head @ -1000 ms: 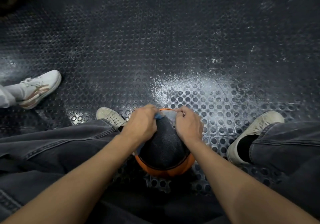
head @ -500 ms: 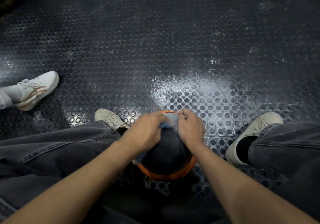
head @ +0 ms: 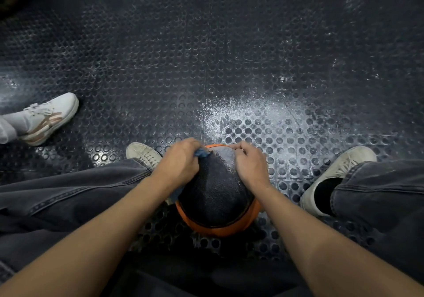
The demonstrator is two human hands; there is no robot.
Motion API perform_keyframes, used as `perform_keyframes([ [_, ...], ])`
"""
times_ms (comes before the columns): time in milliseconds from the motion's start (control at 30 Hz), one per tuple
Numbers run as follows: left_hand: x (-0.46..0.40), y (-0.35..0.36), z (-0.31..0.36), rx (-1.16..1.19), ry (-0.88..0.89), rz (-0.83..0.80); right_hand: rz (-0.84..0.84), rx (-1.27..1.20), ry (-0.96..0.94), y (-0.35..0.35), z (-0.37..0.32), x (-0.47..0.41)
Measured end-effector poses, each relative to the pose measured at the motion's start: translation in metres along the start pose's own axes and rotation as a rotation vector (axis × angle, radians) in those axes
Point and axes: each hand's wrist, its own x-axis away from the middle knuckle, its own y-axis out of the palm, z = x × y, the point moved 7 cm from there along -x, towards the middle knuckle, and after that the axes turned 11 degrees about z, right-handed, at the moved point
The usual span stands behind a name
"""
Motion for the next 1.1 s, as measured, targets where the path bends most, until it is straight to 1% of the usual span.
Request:
perform_keyframes([
  [33, 0.002, 0.002, 0.006, 0.008, 0.002, 0.005, 0.007, -0.006, 0.008, -0.004, 0.002, 0.0],
  [67, 0.008, 0.005, 0.02, 0.017, 0.051, 0.009, 0.033, 0.003, 0.013, -0.008, 0.004, 0.0],
  [100, 0.018, 0.008, 0.039, 0.04, 0.125, 0.001, 0.063, 0.022, 0.014, -0.013, 0.004, -0.001],
  [167, 0.044, 0.015, 0.067, 0.067, 0.261, -0.08, 0.085, 0.038, 0.012, -0.017, 0.006, 0.001],
  [200, 0.048, 0.017, 0.067, 0.043, 0.287, -0.122, 0.082, 0.037, 0.002, -0.016, 0.004, 0.001],
  [233, 0.043, 0.014, 0.059, 0.038, 0.281, -0.112, 0.077, 0.035, 0.001, -0.015, 0.002, 0.001],
  [267, 0.032, 0.011, 0.045, 0.046, 0.245, -0.061, 0.078, 0.034, 0.005, -0.013, 0.001, 0.001],
  [333, 0.014, 0.001, 0.02, 0.044, 0.108, 0.045, 0.081, 0.062, 0.006, -0.007, 0.001, 0.0],
  [400, 0.004, 0.003, 0.012, 0.039, 0.026, 0.036, 0.057, 0.091, 0.011, -0.004, 0.0, -0.001],
  [467, 0.0, 0.009, 0.012, 0.146, -0.056, -0.004, 0.048, 0.001, 0.056, -0.012, 0.003, -0.006],
  [500, -0.001, 0.009, 0.006, 0.214, -0.147, -0.001, 0.068, -0.085, 0.114, -0.02, 0.008, -0.007],
  [533, -0.004, 0.009, -0.004, 0.285, -0.262, 0.025, 0.125, -0.173, 0.202, -0.028, 0.021, -0.009],
  [567, -0.007, 0.009, -0.017, 0.356, -0.376, 0.065, 0.184, -0.233, 0.322, -0.034, 0.038, -0.011],
  [600, -0.007, 0.011, -0.03, 0.414, -0.482, 0.096, 0.199, -0.248, 0.464, -0.037, 0.058, -0.007],
  [633, -0.005, 0.012, -0.041, 0.471, -0.578, 0.116, 0.145, -0.261, 0.602, -0.031, 0.078, 0.001],
  [700, 0.006, 0.024, -0.056, 0.69, -0.787, 0.09, -0.07, -0.374, 0.827, -0.006, 0.105, 0.02],
  [767, 0.016, 0.037, -0.064, 0.869, -0.931, 0.045, -0.221, -0.486, 0.925, 0.013, 0.109, 0.033],
  [833, 0.017, 0.043, -0.073, 0.857, -0.942, 0.05, -0.278, -0.513, 0.898, 0.016, 0.102, 0.034],
  [933, 0.023, 0.049, -0.079, 0.875, -0.959, 0.103, -0.3, -0.466, 0.842, 0.008, 0.09, 0.03],
  [1000, 0.028, 0.054, -0.075, 0.981, -0.972, 0.14, -0.276, -0.398, 0.785, -0.005, 0.086, 0.02],
  [1067, 0.031, 0.059, -0.062, 1.153, -0.985, 0.176, -0.27, -0.333, 0.707, -0.022, 0.077, 0.008],
  [1100, 0.035, 0.065, -0.055, 1.231, -1.019, 0.176, -0.273, -0.287, 0.663, -0.034, 0.07, 0.002],
])
